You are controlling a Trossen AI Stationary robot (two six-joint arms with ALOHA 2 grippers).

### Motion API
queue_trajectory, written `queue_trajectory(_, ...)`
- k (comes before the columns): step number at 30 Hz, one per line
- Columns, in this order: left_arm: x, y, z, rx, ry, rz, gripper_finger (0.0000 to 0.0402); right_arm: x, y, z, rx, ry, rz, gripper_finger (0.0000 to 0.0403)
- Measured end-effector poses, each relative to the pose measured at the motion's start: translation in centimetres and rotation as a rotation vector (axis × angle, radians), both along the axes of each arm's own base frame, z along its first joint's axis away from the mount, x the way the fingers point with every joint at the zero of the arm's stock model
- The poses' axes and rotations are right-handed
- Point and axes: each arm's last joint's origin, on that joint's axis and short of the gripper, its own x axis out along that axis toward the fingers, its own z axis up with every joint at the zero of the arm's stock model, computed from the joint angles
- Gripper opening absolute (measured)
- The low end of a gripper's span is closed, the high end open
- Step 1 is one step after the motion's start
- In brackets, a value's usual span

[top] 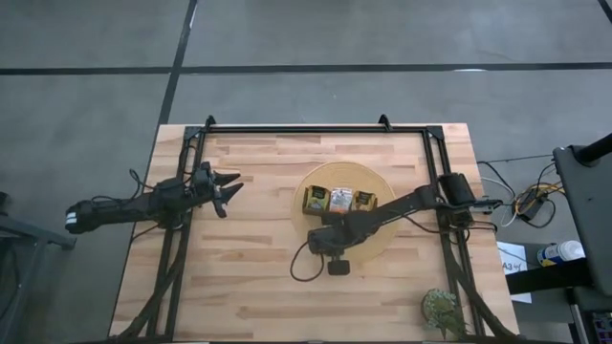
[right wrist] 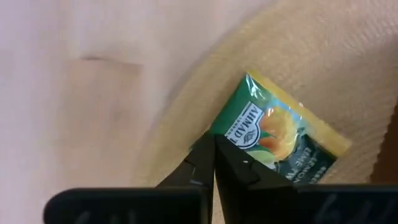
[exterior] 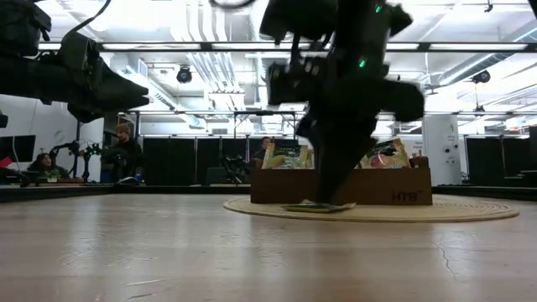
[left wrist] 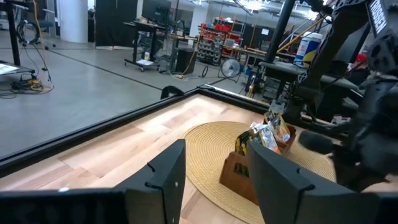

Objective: Pick & Place Tea
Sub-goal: Put the yellow tea bag into the left section of the wooden organizer

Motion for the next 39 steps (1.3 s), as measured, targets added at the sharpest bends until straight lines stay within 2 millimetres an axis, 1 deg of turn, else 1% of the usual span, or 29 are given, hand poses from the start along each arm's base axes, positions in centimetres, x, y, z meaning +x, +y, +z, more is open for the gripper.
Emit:
queue_trajectory(4,0.0,0.0,0.0,0.0,0.0,0.0,0.0163,-0.6,0.4,2.5,0.017,-0.063,0.02,0.0008)
queue_trajectory(9,0.0,0.0,0.0,0.0,0.0,0.0,0.0163,-1.4,0.4,5.6,0.022,-0.147,0.025,0.0008)
queue_trajectory(12,0.0,0.0,0.0,0.0,0.0,0.0,0.0163,-1.7,0.6,6.7,0.038,-0.174,0.029,0.0008)
queue_trajectory(16,0.0,0.0,0.0,0.0,0.0,0.0,0.0163,-1.8,0.8,6.3,0.009,-0.164,0.104,0.0011)
queue_trajectory(19,0.0,0.0,0.0,0.0,0.0,0.0,0.0163,-1.8,0.9,6.3,0.012,-0.162,0.137,0.0026)
queue_trajectory(22,0.0,0.0,0.0,0.0,0.0,0.0,0.0163,-1.7,0.8,6.3,0.02,-0.163,0.137,0.0058)
queue_trajectory(26,0.0,0.0,0.0,0.0,0.0,0.0,0.0163,-1.7,0.8,6.2,0.023,-0.169,0.132,0.0116)
queue_trajectory(31,0.0,0.0,0.0,0.0,0.0,0.0,0.0163,-1.8,0.8,5.1,0.02,-0.184,0.133,0.0182)
queue_trajectory(35,0.0,0.0,0.0,0.0,0.0,0.0,0.0163,-2.1,0.7,4.2,0.019,-0.189,0.138,0.021)
queue_trajectory(39,0.0,0.0,0.0,0.0,0.0,0.0,0.0163,-2.4,0.6,3.4,0.019,-0.187,0.137,0.0216)
